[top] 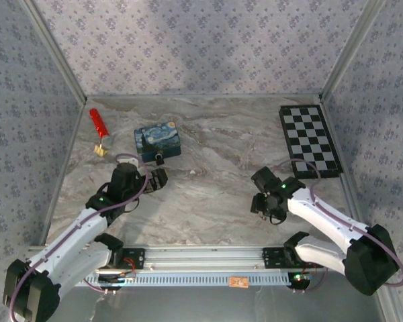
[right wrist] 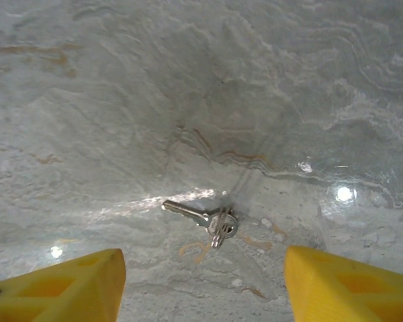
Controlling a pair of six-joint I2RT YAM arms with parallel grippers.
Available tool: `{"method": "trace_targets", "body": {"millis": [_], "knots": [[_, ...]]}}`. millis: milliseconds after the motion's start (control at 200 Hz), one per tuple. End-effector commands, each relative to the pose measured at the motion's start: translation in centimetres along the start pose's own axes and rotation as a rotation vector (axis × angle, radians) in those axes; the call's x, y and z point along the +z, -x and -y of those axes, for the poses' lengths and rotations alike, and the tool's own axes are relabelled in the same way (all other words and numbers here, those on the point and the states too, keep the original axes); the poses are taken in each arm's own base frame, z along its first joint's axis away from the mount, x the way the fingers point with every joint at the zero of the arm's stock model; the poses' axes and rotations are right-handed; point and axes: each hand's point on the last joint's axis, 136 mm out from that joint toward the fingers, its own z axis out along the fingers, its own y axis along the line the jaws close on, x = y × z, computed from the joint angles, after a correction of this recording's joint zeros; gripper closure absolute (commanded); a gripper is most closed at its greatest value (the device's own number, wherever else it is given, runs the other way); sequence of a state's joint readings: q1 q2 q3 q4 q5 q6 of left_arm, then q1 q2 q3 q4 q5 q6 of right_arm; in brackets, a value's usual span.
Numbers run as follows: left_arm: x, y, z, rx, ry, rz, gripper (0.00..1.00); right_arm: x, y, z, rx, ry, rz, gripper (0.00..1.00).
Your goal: Unlock a padlock with a key
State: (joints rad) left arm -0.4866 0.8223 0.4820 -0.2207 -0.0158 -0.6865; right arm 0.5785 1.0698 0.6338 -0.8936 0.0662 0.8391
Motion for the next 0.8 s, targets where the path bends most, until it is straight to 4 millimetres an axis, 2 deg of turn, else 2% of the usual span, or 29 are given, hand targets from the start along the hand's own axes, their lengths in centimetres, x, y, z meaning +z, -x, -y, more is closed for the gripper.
{"method": "trace_targets", "body": {"millis": [0,295,425,795], "knots": [[0.0,0.6,0.7,-0.007,-0.023,0.022,0.0,0.9,-0.5,0.8,0.067,-0.019,-0.021,0.38],[0.3,0.7,0.9,-0.008,-0.024,0.018,0.0,1.9,-0.1,1.3,0.092,-0.03,-0.009,0.63],[0.5,0.6,1.0,-0.008,-0.025,0.014,0.0,2.0,0.0,1.3,0.091,-0.033,-0.009,0.7],[0.4,0.6,0.9,-0.008,-0.02,0.017,0.0,3.0,-0.3,0.7,0.084,-0.047,-0.051,0.79]]}}
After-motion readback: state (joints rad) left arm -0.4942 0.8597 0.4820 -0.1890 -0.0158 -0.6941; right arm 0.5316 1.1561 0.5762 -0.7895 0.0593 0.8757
